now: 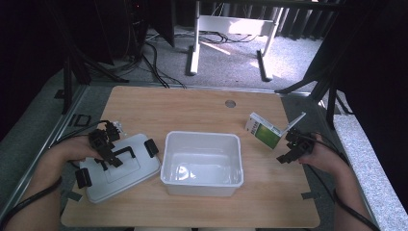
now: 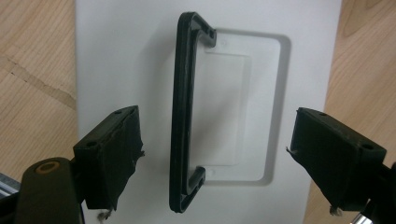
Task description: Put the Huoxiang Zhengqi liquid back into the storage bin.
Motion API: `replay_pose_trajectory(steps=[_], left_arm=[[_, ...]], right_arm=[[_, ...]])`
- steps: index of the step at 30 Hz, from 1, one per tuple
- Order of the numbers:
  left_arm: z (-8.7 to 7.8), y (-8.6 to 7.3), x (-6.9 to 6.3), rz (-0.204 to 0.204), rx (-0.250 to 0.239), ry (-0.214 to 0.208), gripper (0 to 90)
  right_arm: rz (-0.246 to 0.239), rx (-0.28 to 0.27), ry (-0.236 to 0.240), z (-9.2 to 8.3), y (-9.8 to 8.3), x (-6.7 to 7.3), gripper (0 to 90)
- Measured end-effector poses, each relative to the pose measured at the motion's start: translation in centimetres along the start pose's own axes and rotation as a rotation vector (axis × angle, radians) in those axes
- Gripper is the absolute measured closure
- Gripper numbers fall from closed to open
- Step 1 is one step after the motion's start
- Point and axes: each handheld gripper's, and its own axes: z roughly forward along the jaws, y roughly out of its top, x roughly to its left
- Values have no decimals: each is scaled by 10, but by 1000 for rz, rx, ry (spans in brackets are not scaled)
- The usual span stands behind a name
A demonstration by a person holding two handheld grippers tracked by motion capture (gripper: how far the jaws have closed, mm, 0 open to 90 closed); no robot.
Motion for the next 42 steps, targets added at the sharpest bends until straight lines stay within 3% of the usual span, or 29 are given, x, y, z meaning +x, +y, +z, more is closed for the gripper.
replay_pose_trajectory(steps=[10, 26, 29, 36, 42], left_arm=[[-2, 0, 2, -2, 2, 6, 170], [3, 0, 3, 4, 21, 3, 171], [5, 0, 4, 3, 23, -8, 171], [8, -1, 4, -2, 35, -10, 170], [12, -2, 5, -4, 49, -14, 171]], right_arm=[[-8, 5, -31, -14, 29, -22, 225], [1, 28, -45, -8, 70, -47, 245], [8, 36, -54, -2, 81, -56, 250], [14, 77, -60, 13, 89, -62, 277], [10, 101, -36, 28, 96, -67, 337]])
